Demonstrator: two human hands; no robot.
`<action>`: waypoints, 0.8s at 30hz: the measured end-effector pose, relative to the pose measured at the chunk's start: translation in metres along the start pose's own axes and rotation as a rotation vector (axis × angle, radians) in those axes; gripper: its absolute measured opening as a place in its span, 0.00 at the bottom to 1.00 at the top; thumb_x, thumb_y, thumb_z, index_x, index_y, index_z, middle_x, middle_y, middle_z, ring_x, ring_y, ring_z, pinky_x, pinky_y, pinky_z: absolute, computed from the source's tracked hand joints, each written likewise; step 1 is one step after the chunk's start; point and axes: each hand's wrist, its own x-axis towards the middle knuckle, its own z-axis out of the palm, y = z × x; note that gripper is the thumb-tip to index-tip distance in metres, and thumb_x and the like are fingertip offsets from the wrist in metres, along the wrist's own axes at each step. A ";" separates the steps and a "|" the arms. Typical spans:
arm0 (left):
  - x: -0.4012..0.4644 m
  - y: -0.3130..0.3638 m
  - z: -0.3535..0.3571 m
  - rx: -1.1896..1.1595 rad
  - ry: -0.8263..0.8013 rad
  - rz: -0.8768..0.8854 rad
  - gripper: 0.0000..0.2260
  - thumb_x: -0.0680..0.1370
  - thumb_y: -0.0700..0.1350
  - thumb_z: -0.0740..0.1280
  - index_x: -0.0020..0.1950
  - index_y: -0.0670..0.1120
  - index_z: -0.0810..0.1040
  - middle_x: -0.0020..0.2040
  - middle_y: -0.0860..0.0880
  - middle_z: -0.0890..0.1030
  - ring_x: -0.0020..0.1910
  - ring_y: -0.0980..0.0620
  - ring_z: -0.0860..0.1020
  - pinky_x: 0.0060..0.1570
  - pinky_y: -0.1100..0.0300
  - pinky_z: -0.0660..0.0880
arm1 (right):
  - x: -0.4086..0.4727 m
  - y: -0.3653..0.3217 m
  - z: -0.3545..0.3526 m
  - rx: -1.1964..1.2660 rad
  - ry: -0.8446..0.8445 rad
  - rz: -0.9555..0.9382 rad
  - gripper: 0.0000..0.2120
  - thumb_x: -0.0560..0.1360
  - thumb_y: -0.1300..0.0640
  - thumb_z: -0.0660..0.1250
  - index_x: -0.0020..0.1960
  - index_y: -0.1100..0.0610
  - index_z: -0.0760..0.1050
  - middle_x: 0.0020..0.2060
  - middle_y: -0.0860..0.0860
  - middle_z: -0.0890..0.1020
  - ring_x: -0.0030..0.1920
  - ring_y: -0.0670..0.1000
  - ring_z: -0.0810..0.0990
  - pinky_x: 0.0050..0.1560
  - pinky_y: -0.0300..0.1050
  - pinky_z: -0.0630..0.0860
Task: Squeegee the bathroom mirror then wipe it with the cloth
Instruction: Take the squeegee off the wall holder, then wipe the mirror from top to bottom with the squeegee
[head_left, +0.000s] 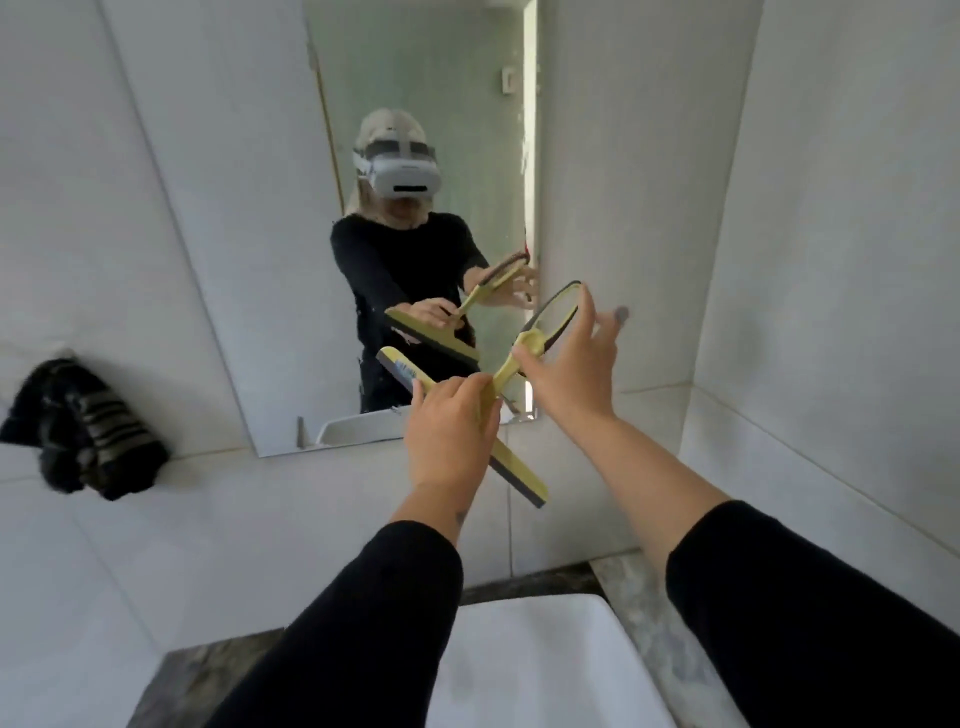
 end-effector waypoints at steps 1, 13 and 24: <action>0.005 -0.008 -0.016 0.012 0.019 0.018 0.11 0.75 0.49 0.69 0.56 0.49 0.80 0.48 0.51 0.82 0.50 0.49 0.79 0.69 0.44 0.65 | -0.001 -0.010 -0.001 -0.169 0.011 -0.154 0.41 0.72 0.46 0.71 0.77 0.50 0.51 0.73 0.58 0.58 0.73 0.60 0.58 0.71 0.57 0.60; 0.078 -0.086 -0.163 0.271 0.230 0.240 0.16 0.77 0.50 0.66 0.65 0.51 0.75 0.66 0.53 0.75 0.72 0.52 0.65 0.73 0.50 0.55 | 0.053 -0.140 0.020 -0.335 -0.113 -1.125 0.16 0.71 0.58 0.74 0.58 0.47 0.81 0.40 0.51 0.80 0.43 0.56 0.78 0.53 0.59 0.75; 0.119 -0.135 -0.177 0.246 0.174 -0.202 0.19 0.77 0.48 0.62 0.68 0.52 0.66 0.72 0.52 0.65 0.71 0.52 0.63 0.69 0.53 0.66 | 0.134 -0.253 0.033 -0.353 0.162 -1.020 0.17 0.80 0.55 0.60 0.63 0.38 0.75 0.47 0.50 0.79 0.50 0.56 0.75 0.49 0.52 0.63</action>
